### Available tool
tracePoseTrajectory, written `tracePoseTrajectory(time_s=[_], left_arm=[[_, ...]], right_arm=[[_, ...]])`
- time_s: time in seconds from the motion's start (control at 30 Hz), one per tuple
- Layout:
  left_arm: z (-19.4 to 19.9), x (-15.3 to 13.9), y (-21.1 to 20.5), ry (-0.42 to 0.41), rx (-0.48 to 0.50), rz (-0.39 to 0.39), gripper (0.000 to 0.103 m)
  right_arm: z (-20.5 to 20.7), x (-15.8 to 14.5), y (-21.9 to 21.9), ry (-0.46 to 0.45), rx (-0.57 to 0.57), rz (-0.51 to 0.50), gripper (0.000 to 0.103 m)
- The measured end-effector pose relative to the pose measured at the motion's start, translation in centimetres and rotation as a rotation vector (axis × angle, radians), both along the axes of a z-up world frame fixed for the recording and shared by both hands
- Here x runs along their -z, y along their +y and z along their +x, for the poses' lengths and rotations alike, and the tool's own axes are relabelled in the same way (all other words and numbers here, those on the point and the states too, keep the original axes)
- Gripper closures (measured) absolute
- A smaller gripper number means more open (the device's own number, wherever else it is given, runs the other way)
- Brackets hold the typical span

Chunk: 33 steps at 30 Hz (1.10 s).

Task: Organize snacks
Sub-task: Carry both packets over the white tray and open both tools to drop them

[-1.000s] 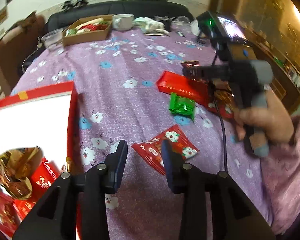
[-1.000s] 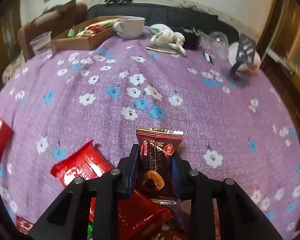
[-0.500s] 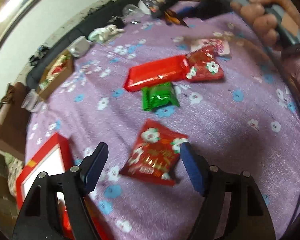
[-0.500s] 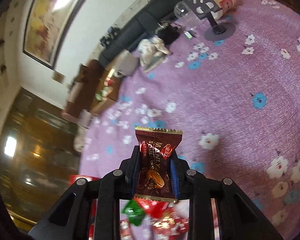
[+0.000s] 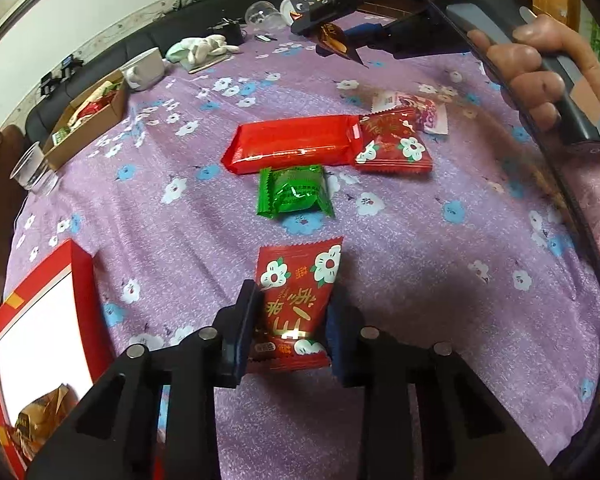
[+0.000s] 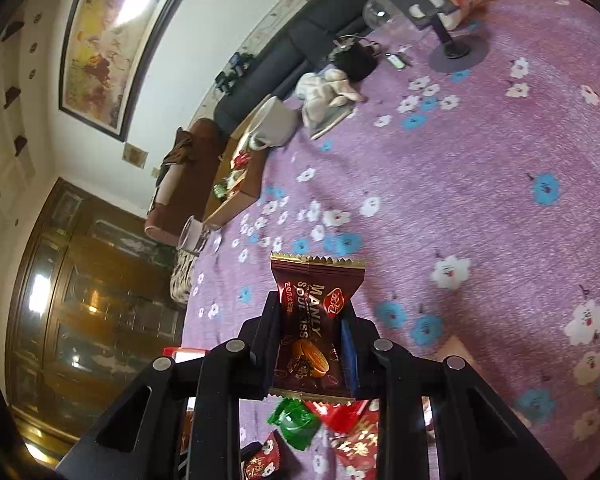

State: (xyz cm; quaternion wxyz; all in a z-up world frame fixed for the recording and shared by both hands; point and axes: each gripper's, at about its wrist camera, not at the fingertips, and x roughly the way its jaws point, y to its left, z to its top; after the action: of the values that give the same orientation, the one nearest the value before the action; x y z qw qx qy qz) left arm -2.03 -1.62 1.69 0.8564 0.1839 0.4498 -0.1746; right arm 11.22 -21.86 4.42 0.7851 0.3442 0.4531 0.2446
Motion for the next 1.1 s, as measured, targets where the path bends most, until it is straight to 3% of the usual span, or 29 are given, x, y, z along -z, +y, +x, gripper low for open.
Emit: tracePoseTrajectory(time_s=[0.2, 0.33, 0.67, 1.1], left_arm=[[-0.9, -1.5, 1.5, -0.036, -0.063, -0.087, 0.086], [-0.7, -1.8, 2.6, -0.042, -0.125, -0.117, 0.088], [0.6, -2.0, 5.5, -0.007, -0.248, -0.262, 0.089], [-1.4, -5.4, 7.4, -0.151, -0.274, -0.275, 0.089]], right_arm=[[-0.1, -0.3, 1.9, -0.024, -0.093, 0.085, 0.077], [-0.4, -0.2, 3.7, -0.025, -0.172, 0.155, 0.077], [-0.8, 0.0, 5.7, -0.026, -0.204, 0.129, 0.076], [-2.2, -1.3, 8.3, -0.115, -0.322, 0.21, 0.075]])
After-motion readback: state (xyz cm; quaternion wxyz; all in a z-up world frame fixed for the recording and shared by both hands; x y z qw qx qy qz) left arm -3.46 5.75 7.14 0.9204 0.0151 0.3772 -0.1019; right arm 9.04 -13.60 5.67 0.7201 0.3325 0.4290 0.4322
